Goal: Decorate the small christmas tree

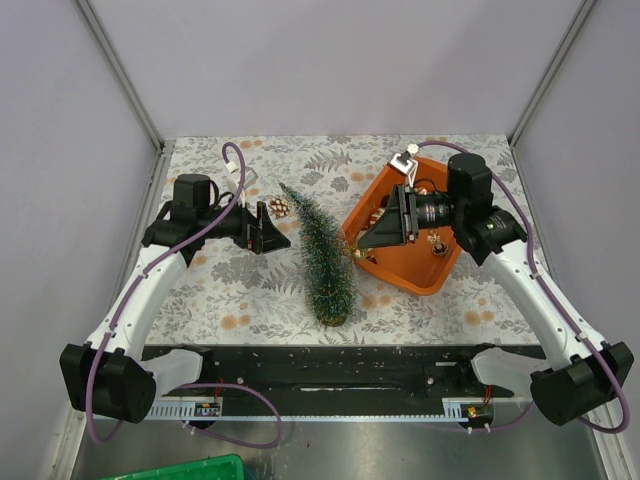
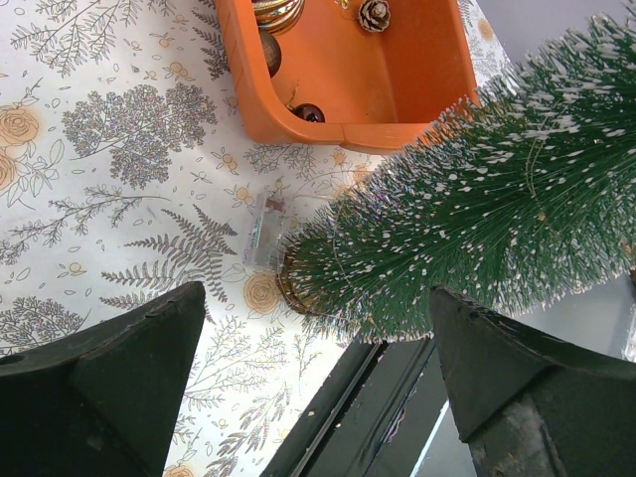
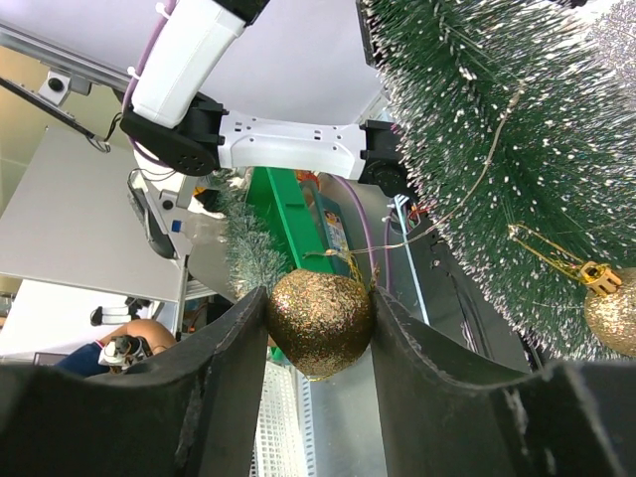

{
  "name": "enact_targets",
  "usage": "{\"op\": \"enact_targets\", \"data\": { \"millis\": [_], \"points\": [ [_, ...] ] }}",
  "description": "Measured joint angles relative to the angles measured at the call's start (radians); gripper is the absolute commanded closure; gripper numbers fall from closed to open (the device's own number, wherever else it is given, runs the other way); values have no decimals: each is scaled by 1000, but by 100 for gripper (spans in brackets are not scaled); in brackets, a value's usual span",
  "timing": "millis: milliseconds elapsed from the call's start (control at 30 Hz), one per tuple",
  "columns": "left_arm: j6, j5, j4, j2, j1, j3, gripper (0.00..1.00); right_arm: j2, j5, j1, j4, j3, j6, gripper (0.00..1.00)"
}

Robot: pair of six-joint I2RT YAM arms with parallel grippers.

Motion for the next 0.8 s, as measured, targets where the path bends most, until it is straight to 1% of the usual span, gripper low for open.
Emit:
{"op": "enact_targets", "data": {
  "millis": [133,233,400,567,800],
  "points": [
    [0,-2,0,0,0,0,1,8,10,0,-5,-2,-19,48],
    [0,-5,-1,0,0,0,1,11,23,1,-9,-3,-31,43],
    [0,-6,-1,0,0,0,1,14,34,1,-16,-19,-54,39],
    [1,-6,-1,0,0,0,1,9,55,1,-23,-50,-67,39],
    [0,-6,0,0,0,0,1,-5,92,2,-36,-57,-83,42]
  ]
}}
